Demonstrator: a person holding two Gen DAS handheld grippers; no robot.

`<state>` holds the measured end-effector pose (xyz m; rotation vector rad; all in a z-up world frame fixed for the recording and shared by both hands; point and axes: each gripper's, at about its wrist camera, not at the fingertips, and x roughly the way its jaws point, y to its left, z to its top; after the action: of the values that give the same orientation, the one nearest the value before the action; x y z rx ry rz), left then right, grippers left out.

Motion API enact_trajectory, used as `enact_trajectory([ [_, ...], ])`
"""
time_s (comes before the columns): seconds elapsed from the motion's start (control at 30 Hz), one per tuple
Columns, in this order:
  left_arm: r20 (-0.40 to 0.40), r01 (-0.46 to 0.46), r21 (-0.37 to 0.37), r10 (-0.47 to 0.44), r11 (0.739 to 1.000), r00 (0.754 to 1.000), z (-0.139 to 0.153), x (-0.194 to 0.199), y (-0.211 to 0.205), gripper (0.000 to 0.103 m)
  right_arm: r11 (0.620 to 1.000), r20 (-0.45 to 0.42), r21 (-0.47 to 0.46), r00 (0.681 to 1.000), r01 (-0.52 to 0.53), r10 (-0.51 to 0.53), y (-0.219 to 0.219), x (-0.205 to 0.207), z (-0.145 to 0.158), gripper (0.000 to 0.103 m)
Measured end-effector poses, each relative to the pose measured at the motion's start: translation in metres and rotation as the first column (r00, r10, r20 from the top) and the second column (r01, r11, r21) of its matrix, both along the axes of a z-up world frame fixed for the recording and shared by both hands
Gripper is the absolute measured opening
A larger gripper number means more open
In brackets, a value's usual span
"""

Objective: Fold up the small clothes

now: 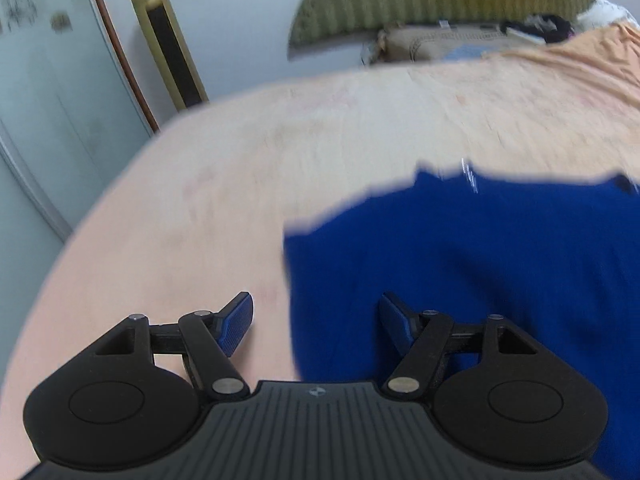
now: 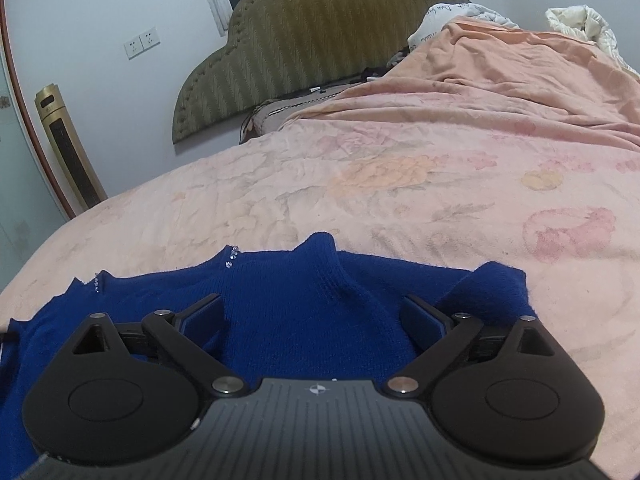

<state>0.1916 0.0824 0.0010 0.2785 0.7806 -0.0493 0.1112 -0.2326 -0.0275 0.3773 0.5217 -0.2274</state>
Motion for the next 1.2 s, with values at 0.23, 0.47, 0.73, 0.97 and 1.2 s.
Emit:
enact_trajectory([
  [0.23,0.023,-0.03,-0.065,0.032,0.997,0.999,-0.009,-0.041,0.016,0.072,1.0,-0.025,-0.031,1.0,-0.002,0.002,0.006,0.005,0.0,0.1],
  [0.47,0.023,-0.028,-0.08,0.03,0.996,0.999,-0.009,-0.056,0.025,0.072,0.98,-0.016,-0.167,0.994,-0.108,0.107,0.077,-0.048,0.034,0.103],
  [0.73,0.031,-0.02,-0.087,0.023,0.996,0.999,-0.011,-0.07,0.032,0.073,0.92,-0.2,-0.319,0.965,-0.226,0.168,0.135,-0.068,0.01,0.103],
  [0.97,0.028,-0.017,-0.108,0.02,0.994,0.999,-0.012,-0.071,0.036,0.074,0.94,-0.192,-0.292,0.974,-0.175,0.122,0.134,-0.078,0.012,0.102],
  [1.2,0.043,-0.01,-0.123,0.015,0.992,0.999,-0.016,-0.073,0.041,0.079,0.936,-0.206,-0.298,0.97,-0.186,0.127,0.14,-0.079,0.004,0.103],
])
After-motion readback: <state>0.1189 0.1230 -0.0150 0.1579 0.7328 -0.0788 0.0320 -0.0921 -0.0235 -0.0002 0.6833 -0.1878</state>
